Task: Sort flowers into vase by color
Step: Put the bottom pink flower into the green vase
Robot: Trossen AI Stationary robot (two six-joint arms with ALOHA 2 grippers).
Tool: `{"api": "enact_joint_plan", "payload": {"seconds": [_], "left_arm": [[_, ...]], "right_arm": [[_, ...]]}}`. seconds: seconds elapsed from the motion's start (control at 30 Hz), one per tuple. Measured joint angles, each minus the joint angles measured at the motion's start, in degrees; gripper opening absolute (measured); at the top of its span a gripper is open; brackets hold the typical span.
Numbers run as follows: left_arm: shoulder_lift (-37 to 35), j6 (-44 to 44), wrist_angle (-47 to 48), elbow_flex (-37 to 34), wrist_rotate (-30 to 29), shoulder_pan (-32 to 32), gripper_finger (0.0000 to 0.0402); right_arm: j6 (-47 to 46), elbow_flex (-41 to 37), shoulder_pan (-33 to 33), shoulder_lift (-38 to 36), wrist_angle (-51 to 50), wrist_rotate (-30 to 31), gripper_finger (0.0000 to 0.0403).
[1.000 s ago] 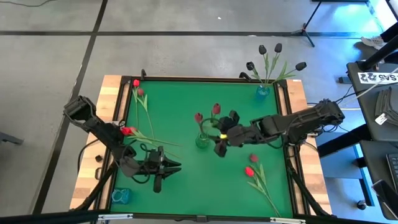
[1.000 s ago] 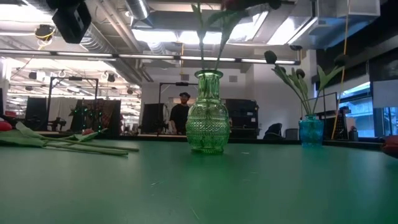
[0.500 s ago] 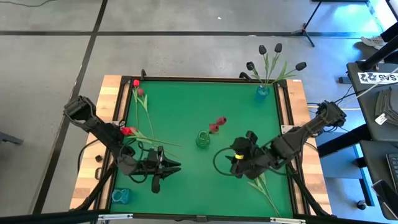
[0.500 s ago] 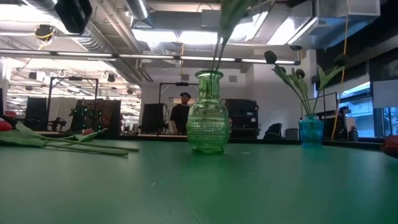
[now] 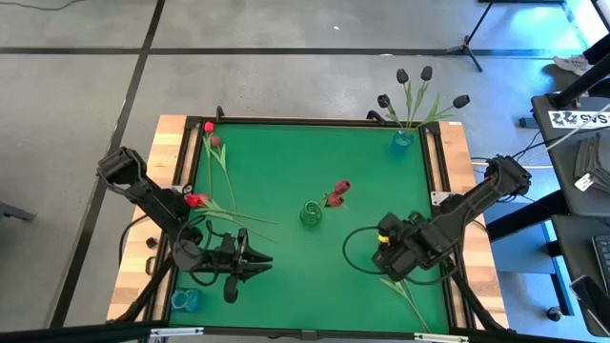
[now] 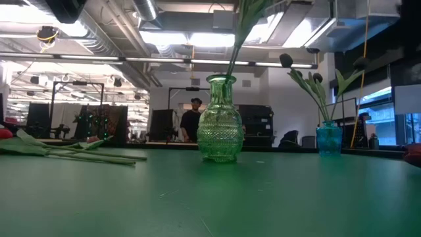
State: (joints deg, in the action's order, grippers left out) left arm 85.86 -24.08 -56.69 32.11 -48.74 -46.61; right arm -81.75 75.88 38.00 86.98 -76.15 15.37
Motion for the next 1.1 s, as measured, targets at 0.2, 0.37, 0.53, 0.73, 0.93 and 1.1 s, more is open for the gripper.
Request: {"api": "enact_joint_plan", "payload": {"seconds": [0.2, 0.37, 0.53, 0.73, 0.93, 1.1], "left_arm": [[0.0, 0.3, 0.0, 0.0, -0.2, -0.3, 0.0088], [0.0, 0.7, 0.1, 0.0, -0.1, -1.3, 0.0088], [0.0, 1.4, 0.1, 0.0, -0.1, -1.1, 0.0088], [0.0, 1.8, 0.2, 0.0, -0.2, -0.7, 0.0088], [0.0, 1.7, 0.1, 0.0, -0.2, -0.2, 0.0088], [0.0, 1.7, 0.1, 0.0, -0.2, -0.2, 0.0088]], "right_arm": [[-0.5, -13.4, -0.1, 0.0, 6.3, -7.5, 0.023], [-0.6, -25.3, -0.2, 0.0, 21.7, -13.7, 0.023], [-3.3, -32.6, -0.2, 0.0, 29.1, -14.5, 0.0219], [-1.8, -33.5, -0.1, -0.2, 32.4, -14.0, 0.0143], [1.0, -31.4, -0.1, 0.1, 32.4, -10.0, 0.0022], [4.0, -23.0, -0.2, -1.4, 23.4, -0.1, 0.0025]]}}
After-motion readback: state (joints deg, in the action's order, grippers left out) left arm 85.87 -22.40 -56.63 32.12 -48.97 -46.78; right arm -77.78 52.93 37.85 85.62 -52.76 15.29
